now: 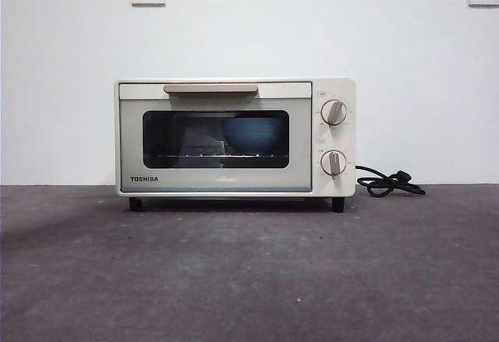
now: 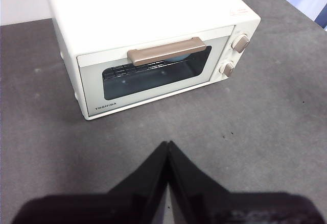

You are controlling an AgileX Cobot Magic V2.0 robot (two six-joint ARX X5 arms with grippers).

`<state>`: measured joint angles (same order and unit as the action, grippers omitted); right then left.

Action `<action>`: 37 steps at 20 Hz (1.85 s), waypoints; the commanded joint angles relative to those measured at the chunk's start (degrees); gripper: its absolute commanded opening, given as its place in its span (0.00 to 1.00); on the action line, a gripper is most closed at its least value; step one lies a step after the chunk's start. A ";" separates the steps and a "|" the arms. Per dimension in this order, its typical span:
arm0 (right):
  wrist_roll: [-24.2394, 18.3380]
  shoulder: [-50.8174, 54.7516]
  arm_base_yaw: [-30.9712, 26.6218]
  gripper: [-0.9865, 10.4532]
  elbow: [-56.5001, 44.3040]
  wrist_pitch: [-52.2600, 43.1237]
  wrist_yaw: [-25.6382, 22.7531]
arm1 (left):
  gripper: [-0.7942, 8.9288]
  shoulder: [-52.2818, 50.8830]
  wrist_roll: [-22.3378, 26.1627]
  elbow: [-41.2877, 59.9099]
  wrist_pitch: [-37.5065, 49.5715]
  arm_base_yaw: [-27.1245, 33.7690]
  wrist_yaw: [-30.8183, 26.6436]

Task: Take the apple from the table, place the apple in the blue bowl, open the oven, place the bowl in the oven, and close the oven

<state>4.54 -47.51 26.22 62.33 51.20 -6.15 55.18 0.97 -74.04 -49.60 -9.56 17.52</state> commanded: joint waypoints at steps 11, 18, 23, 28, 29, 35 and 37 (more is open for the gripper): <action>0.44 -0.02 -0.04 0.09 -0.68 -0.22 -0.09 | 0.08 -1.18 11.41 9.60 21.03 1.16 -4.07; 0.44 -0.02 -0.04 0.09 -0.68 -0.22 -0.07 | 0.08 -24.65 11.93 48.35 53.53 5.49 -4.31; 0.44 -0.02 -0.04 0.09 -0.68 -0.22 -0.07 | 0.08 -39.63 5.73 67.84 62.77 7.19 -8.24; 0.44 -0.02 -0.04 0.09 -0.68 -0.20 -0.07 | 0.08 -46.25 1.57 73.61 58.47 7.76 -17.94; 0.44 -0.02 -0.04 0.09 -0.68 -0.22 -0.07 | 0.08 -46.73 1.57 73.61 56.61 7.78 -18.73; 0.44 -0.02 -0.04 0.09 -0.68 -0.20 -0.07 | 0.08 -52.65 2.25 73.61 45.68 8.33 -18.62; 0.44 -0.02 -0.04 0.09 -0.68 -0.20 -0.07 | 0.08 -55.08 2.21 73.61 41.46 9.27 -18.62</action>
<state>4.56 -47.55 26.22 62.33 51.22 -6.17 0.32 3.36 -1.02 -8.32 -0.49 -0.93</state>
